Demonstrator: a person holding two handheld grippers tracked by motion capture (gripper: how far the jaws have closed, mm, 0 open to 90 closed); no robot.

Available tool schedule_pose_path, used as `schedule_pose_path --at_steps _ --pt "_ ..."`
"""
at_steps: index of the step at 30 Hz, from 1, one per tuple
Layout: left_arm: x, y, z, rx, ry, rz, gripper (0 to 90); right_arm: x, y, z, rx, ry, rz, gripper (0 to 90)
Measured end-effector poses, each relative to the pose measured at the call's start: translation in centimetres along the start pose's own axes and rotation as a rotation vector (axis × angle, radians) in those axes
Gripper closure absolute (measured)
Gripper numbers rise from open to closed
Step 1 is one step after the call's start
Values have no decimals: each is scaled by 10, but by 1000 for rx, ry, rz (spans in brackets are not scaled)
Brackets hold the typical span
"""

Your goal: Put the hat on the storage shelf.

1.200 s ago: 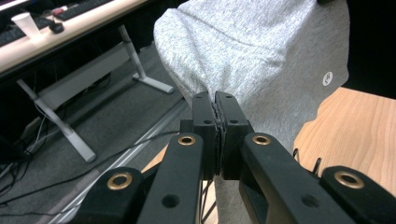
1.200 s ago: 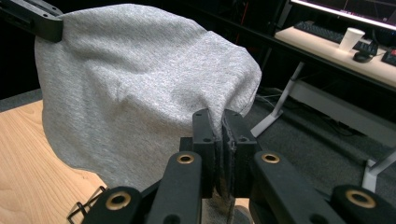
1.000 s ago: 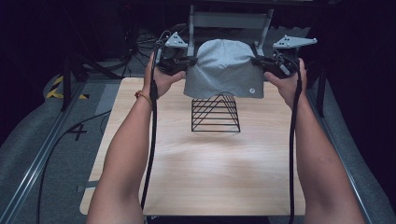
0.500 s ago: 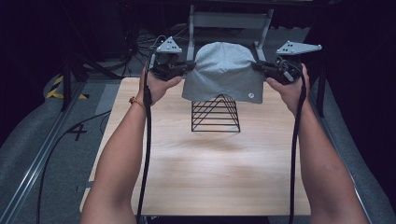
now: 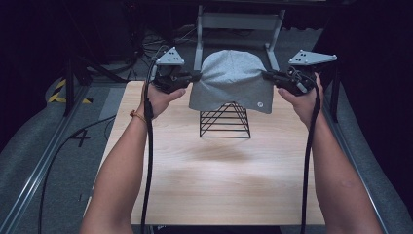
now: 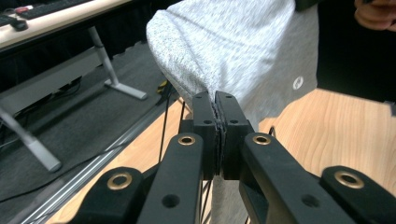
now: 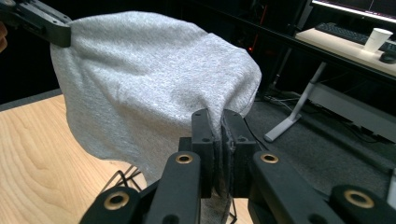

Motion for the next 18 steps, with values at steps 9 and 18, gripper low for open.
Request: schedule_pose_path --at_steps 9,18 --pt "22 8 25 5 -82 2 881 8 -3 21 -14 -31 -5 850" --pt "46 17 47 -35 -93 41 880 27 4 52 27 -72 -27 850"
Point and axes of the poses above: each handheld gripper's, and its own axes: x roughly forward along the jaws, z roughly out of its underside, y roughly to its right, the point moved 2 cm from there along x, roughly forward along the jaws, and after that the axes turned 11 degrees about x, right-handed, at the moved point
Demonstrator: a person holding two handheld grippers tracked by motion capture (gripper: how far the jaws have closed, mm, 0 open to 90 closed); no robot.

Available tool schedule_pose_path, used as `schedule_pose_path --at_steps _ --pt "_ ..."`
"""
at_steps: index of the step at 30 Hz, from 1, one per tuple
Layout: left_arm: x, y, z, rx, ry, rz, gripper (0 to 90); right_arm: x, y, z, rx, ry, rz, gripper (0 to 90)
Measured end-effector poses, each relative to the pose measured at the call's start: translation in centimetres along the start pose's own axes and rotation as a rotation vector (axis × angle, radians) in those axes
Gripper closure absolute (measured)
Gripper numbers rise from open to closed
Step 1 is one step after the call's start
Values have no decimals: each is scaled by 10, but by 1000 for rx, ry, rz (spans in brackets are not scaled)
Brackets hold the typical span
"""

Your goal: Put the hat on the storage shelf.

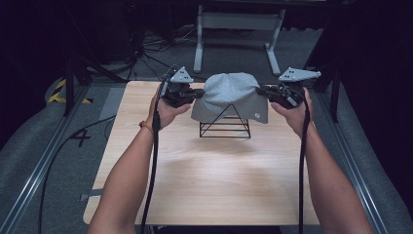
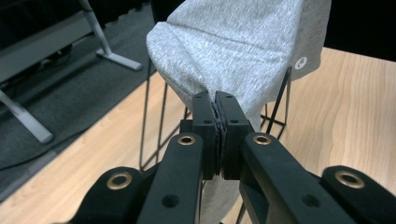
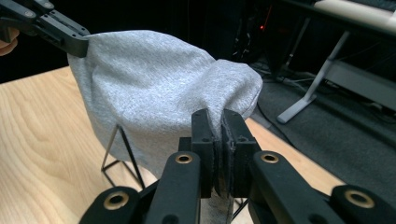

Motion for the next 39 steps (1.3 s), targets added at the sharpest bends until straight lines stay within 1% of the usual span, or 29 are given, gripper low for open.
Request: schedule_pose_path --at_steps 1,4,5,6,7,8,11,13,14,15,16,17,19,20,21,22,24,25,26,28,29,31,32,34,35,37,38,39 --pt "4 2 4 -9 9 6 880 3 0 9 6 -12 -11 850" --pt "8 6 11 -19 25 17 879 8 0 20 10 -30 -20 849" --pt "9 9 14 -20 20 24 879 9 0 25 13 -38 -24 849" --pt "9 9 14 -20 20 24 879 11 0 30 16 -44 -27 849" --pt "10 11 18 -19 23 21 879 11 0 30 16 -44 -27 849" --pt "11 12 20 -23 22 27 880 13 -1 35 24 -55 -34 850" --pt "13 15 29 -28 12 32 880 17 -2 46 24 -75 -36 849" --pt "14 16 34 -31 5 27 880 20 -4 52 16 -92 -32 849" --pt "15 17 37 -32 1 29 880 21 -4 55 16 -99 -30 849" --pt "17 19 39 -21 -6 20 880 23 -4 58 20 -104 -29 849" --pt "18 20 42 -18 -11 21 880 24 -4 61 24 -110 -30 850" --pt "19 21 44 -22 -14 23 880 25 -4 64 25 -115 -28 850" --pt "22 24 49 0 -44 4 880 28 -3 71 36 -127 -30 850" --pt "24 25 51 4 -56 11 880 30 -3 74 34 -136 -25 849" --pt "26 27 53 10 -73 9 880 32 -3 77 32 -147 -20 850" --pt "28 28 55 18 -80 5 880 33 -2 80 36 -152 -19 850" --pt "32 30 59 17 -85 15 880 35 -1 85 47 -158 -18 850" --pt "35 32 61 9 -93 10 880 36 0 87 50 -162 -19 849" --pt "37 31 63 18 -103 11 880 37 0 89 54 -167 -18 850" --pt "42 33 68 13 -123 10 880 41 1 97 54 -195 -7 849" --pt "44 33 69 17 -127 8 880 42 2 99 53 -203 -2 849" --pt "47 34 73 -2 -128 8 880 45 2 104 51 -215 7 848" --pt "47 34 73 -2 -128 8 880 45 2 104 51 -215 7 848" --pt "49 35 75 2 -127 5 880 46 3 108 68 -217 8 845" --pt "48 37 76 -10 -131 3 878 45 4 108 67 -215 19 836" --pt "45 36 76 5 -128 -4 874 42 4 107 66 -207 29 813" --pt "45 36 76 5 -128 -4 870 42 4 107 66 -207 29 813" --pt "42 37 76 20 -125 -17 870 40 4 107 71 -198 34 798"
Point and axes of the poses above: each handheld gripper's, and its own axes: x roughly forward along the jaws, z roughly out of its underside, y roughly to its right, the point moved 2 cm from there along x, roughly forward along the jaws, and after that the axes turned 11 degrees about x, right-handed, at the moved point
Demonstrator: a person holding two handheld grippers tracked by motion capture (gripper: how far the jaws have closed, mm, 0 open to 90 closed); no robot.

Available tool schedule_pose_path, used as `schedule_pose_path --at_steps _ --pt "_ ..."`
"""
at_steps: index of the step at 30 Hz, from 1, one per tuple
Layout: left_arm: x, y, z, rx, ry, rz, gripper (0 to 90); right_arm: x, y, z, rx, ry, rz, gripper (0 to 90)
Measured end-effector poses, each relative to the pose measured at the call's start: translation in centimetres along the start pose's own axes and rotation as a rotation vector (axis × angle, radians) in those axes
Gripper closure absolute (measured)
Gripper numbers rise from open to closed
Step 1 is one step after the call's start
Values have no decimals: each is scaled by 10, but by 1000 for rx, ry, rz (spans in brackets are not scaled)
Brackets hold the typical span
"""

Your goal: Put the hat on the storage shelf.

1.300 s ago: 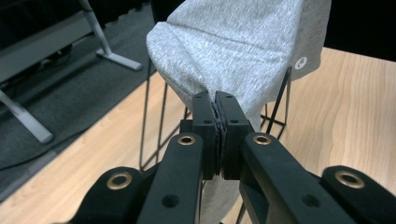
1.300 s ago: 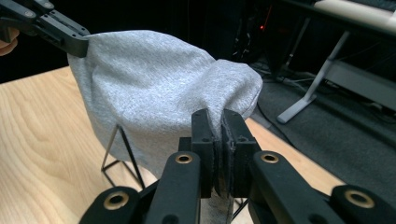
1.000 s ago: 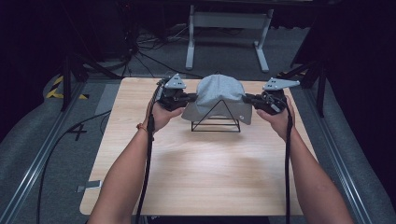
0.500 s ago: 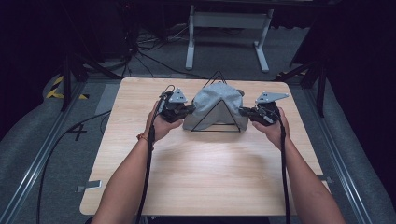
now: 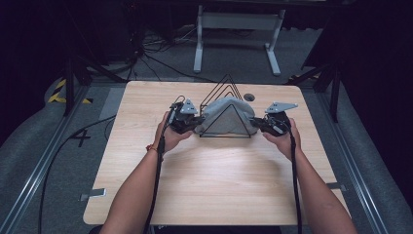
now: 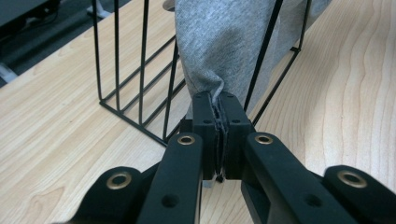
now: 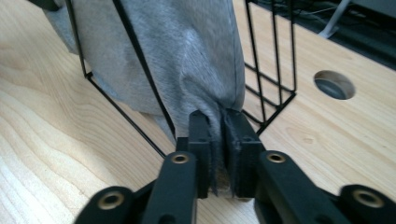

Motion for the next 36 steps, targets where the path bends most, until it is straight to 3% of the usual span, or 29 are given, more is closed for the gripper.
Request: schedule_pose_path --at_steps 4,8,11,14,22,25,36 --pt "-14 1 6 30 3 -14 845 -12 1 1 -4 22 15 775" --pt "-28 3 11 34 7 -19 840 -22 -3 1 -53 5 24 760" --pt "-38 6 15 54 -28 -29 819 -31 -9 2 -101 -5 28 750" --pt "-47 8 19 54 -33 -26 809 -38 -12 3 -117 -5 28 748" --pt "-80 16 37 76 -59 -38 777 -59 -13 13 -139 -26 38 709" --pt "-90 21 47 67 -71 -38 767 -68 -13 19 -157 -34 47 698" --pt "-109 43 81 68 -161 -40 660 -98 -8 51 -155 -51 70 637"
Point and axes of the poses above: each handheld gripper's, and its own axes: x roughly forward along the jaws, z roughly out of its underside, y roughly to its right, the point moved 2 cm from there along x, roughly forward along the jaws, and after that the axes turned 11 degrees about x, right-handed, at the moved point
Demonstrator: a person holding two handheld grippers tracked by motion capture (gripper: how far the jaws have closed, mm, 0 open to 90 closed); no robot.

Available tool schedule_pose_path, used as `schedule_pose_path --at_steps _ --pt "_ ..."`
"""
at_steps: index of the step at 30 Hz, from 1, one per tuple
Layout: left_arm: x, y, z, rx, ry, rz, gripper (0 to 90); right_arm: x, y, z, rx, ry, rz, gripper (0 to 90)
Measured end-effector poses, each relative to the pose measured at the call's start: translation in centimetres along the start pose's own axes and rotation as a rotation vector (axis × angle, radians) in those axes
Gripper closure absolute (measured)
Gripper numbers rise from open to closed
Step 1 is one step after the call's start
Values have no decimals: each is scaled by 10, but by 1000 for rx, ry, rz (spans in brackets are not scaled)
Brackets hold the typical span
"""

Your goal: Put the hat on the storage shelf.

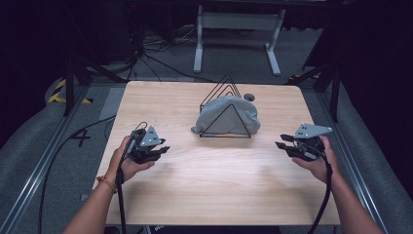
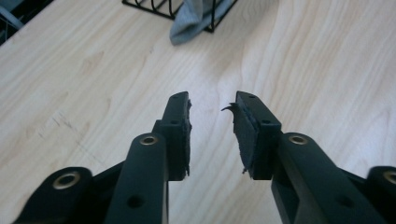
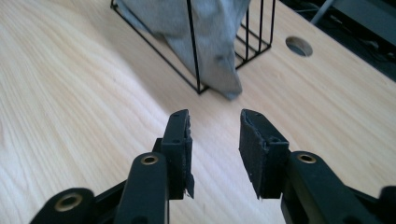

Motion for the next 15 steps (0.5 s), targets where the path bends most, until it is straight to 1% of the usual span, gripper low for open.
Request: schedule_pose_path --at_steps 1,2,3,5,8,9,13,15 --pt "0 0 0 0 0 0 651 -2 1 4 4 -2 4 633" --pt "-1 4 6 0 -13 -1 651 -2 1 4 4 -2 4 633" --pt "-1 6 8 2 -19 1 631 -4 2 12 18 -3 9 623" --pt "-2 11 16 -5 -41 -1 606 -7 3 21 30 -2 21 607" --pt "-3 16 26 -8 -57 -1 563 -10 3 35 44 -8 25 583" --pt "-3 17 29 -16 -60 9 553 -11 2 40 44 -14 33 565" --pt "-2 23 42 -26 -88 12 505 -13 1 59 70 -31 47 481" --pt "0 27 48 -39 -91 10 464 -15 1 68 82 -34 43 445"
Point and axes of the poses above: each handheld gripper's, and its own axes: x roughly forward along the jaws, z roughly out of its underside, y roughly to its right, the point moved 2 cm from there along x, roughly forward along the jaws, and after that the axes turned 11 degrees about x, right-handed, at the moved point
